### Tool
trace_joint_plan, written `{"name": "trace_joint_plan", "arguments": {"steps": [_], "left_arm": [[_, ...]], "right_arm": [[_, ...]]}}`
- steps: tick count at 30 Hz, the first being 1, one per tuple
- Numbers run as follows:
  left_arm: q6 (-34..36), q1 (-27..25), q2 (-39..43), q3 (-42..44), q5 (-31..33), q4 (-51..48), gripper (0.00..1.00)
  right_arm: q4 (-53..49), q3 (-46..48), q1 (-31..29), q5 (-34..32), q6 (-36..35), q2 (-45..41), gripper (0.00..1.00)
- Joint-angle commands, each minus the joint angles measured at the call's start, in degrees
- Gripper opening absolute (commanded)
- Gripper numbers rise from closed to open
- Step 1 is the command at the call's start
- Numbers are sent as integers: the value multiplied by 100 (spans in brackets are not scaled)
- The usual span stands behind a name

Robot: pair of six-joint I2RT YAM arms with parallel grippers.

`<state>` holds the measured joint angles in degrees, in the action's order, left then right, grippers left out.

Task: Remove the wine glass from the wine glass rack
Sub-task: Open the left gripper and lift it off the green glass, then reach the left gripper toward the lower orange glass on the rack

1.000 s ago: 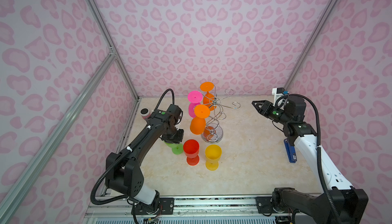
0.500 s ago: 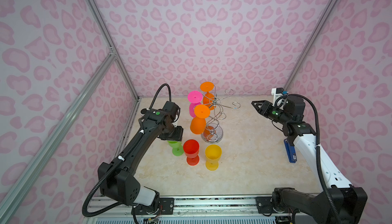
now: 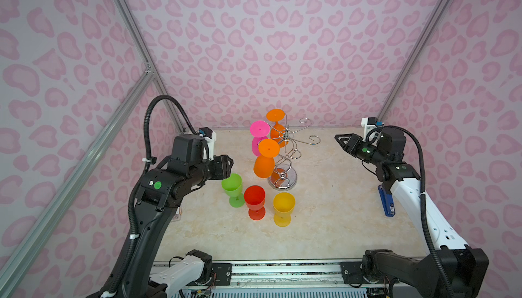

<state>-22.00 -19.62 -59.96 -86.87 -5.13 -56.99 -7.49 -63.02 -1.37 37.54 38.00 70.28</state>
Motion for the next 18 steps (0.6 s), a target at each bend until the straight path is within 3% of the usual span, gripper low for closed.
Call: {"name": "trace_joint_plan", "arguments": {"steps": [1, 4, 9, 13, 18], "left_arm": [[-1227, 17, 374, 539, -864, 2091, 66], [-2165, 15, 502, 1138, -1510, 3206, 68], [-2998, 18, 494, 1766, -2167, 4112, 69], [-3340, -34, 460, 2066, -2423, 4555, 68], [-3242, -219, 296, 2042, -2406, 4385, 68]], "right_arm": [[243, 30, -4, 87, 77, 16, 42], [213, 14, -1, 79, 69, -12, 42], [168, 17, -4, 69, 58, -84, 41], [203, 64, -6, 52, 112, -111, 42], [238, 64, -45, 52, 146, -113, 42]]}}
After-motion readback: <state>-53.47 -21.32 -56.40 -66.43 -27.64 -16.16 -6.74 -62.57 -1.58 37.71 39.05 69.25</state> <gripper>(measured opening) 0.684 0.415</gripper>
